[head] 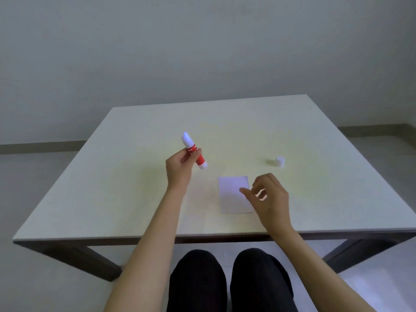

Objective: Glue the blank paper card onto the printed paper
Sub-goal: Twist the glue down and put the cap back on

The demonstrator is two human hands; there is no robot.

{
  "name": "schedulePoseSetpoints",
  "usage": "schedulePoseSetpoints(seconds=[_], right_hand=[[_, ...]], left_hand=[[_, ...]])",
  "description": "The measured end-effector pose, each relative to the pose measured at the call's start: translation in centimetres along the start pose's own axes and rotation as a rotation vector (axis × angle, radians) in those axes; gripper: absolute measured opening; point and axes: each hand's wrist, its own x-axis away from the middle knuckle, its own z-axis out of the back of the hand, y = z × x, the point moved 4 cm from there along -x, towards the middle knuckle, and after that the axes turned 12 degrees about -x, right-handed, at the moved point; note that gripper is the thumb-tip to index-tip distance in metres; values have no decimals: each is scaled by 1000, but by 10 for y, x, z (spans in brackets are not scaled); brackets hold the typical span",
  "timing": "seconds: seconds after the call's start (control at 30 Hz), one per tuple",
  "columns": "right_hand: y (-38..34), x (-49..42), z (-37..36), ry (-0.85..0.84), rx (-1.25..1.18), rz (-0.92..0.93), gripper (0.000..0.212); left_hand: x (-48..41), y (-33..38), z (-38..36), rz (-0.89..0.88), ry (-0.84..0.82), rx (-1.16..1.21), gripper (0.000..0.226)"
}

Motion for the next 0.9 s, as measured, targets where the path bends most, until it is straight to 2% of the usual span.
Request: schedulePoseSetpoints(seconds=[0.07, 0.17, 0.23, 0.3, 0.43, 0.53, 0.6, 0.7, 0.77, 0.83, 0.9], right_hand=[[-7, -9, -14, -22, -229, -272, 22], [-12, -18, -41, -181, -799, -836, 49], [-15, -21, -46, -241, -1011, -1006, 51], [-17, -22, -44, -233, -1133, -1036, 38], [-14, -22, -36, -113, -1237, -965, 14], [-18, -20, -38, -180, -1229, -941, 30], [-20, -19, -39, -278, -1149, -952, 44], [-20, -19, -37, -275, -1134, -923, 43], [-18, -21, -32, -144, -951, -666, 32], [-22, -19, -23, 19, -457, -230, 19], [-27, -14, -21, 79, -95, 75, 16]], left_hand=[[17, 18, -14, 1, -133, 211, 12], [38, 34, -29, 6, -253, 383, 8], [43, 37, -30, 40, -274, 437, 9], [46, 41, -29, 48, -267, 445, 9], [54, 53, -29, -6, -258, 417, 5], [59, 54, -32, 26, -260, 438, 15], [63, 52, -35, 56, -268, 432, 11], [66, 49, -36, 82, -245, 430, 4], [66, 47, -36, 102, -216, 446, 3], [68, 48, -38, 119, -194, 455, 9], [70, 49, -41, 129, -175, 436, 6]])
